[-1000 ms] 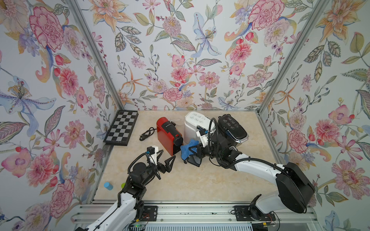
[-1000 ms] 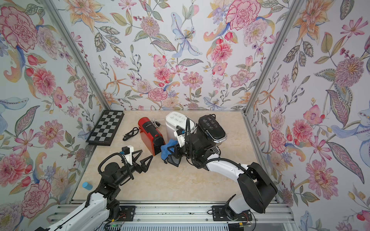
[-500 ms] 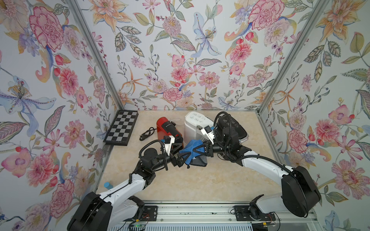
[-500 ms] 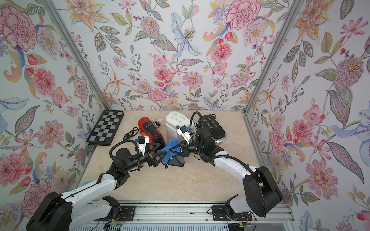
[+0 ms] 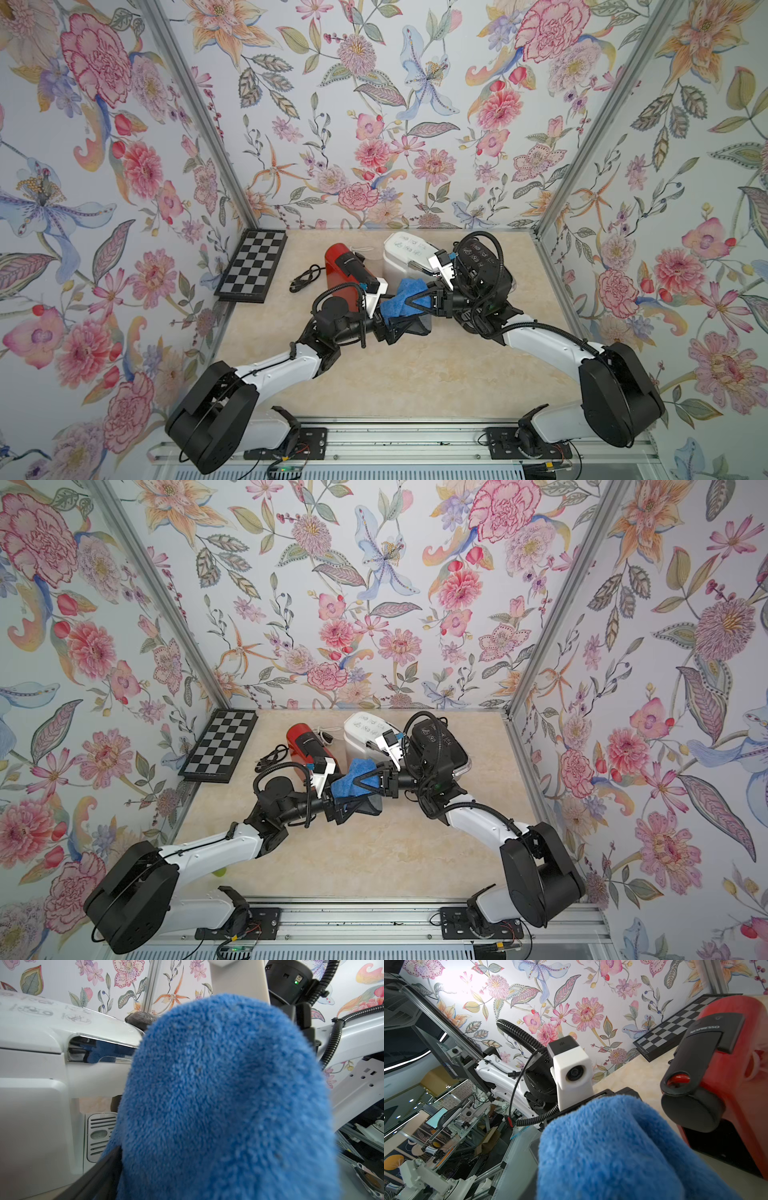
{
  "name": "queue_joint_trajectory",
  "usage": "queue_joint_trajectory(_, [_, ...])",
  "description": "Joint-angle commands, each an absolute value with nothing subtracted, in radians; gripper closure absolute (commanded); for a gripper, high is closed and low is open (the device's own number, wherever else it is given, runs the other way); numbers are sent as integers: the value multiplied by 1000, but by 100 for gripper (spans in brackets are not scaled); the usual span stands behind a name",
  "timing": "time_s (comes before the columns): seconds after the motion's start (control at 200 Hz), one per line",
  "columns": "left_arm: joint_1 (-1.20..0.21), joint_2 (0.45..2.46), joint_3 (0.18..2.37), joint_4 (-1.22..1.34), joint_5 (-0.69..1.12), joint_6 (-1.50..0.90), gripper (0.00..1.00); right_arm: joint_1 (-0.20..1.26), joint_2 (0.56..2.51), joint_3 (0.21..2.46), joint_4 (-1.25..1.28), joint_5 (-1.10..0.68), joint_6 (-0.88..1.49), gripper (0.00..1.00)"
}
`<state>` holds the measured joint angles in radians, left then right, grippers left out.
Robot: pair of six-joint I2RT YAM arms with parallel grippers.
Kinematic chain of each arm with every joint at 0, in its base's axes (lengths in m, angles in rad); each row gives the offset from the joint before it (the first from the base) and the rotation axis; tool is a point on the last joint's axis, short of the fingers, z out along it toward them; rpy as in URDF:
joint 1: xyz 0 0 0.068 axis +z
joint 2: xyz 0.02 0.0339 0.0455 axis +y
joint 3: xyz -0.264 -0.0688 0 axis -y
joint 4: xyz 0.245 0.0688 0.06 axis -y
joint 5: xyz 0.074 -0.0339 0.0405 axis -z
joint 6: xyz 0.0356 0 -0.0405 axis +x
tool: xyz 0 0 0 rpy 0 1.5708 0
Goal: Wipe the surface of a coffee machine
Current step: Adjust the cleaning item.
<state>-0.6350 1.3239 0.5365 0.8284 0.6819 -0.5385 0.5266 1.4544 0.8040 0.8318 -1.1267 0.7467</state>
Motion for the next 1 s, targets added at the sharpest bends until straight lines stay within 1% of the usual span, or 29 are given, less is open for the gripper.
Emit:
queue_joint_trajectory(0.0, [-658, 1352, 580, 886, 710, -535, 4, 552, 1515, 819, 999, -1142, 867, 72])
queue_joint_trajectory(0.225, [-665, 1360, 575, 938, 689, -564, 10, 552, 1547, 814, 897, -1056, 784, 72])
queue_joint_trajectory(0.325, [-665, 1359, 560, 961, 684, -575, 15, 545, 1545, 811, 881, -1028, 770, 72])
queue_joint_trajectory(0.345, [-667, 1361, 558, 964, 687, -576, 18, 543, 1543, 811, 873, -1018, 765, 72])
queue_joint_trajectory(0.405, [-668, 1366, 553, 982, 696, -584, 32, 543, 1537, 811, 848, -979, 749, 71])
queue_joint_trajectory(0.525, [-666, 1366, 548, 983, 684, -583, 42, 543, 1530, 815, 843, -955, 742, 70])
queue_joint_trajectory(0.565, [-666, 1362, 546, 973, 674, -576, 47, 542, 1528, 817, 840, -954, 742, 69])
queue_joint_trajectory(0.615, [-665, 1355, 548, 947, 647, -565, 57, 540, 1524, 817, 828, -951, 734, 66])
queue_joint_trajectory(0.675, [-664, 1346, 548, 914, 625, -548, 69, 535, 1518, 816, 806, -947, 721, 65])
queue_joint_trajectory(0.73, [-662, 1337, 546, 889, 599, -542, 77, 528, 1510, 806, 805, -938, 721, 65])
queue_joint_trajectory(0.776, [-658, 1328, 543, 876, 585, -538, 86, 520, 1501, 800, 799, -929, 719, 60])
queue_joint_trajectory(0.846, [-651, 1304, 532, 858, 569, -537, 92, 507, 1493, 799, 760, -923, 700, 54])
queue_joint_trajectory(0.976, [-634, 1227, 508, 810, 523, -535, 100, 482, 1461, 790, 673, -905, 642, 46])
queue_joint_trajectory(0.996, [-630, 1209, 505, 798, 516, -532, 100, 478, 1452, 787, 655, -896, 628, 45])
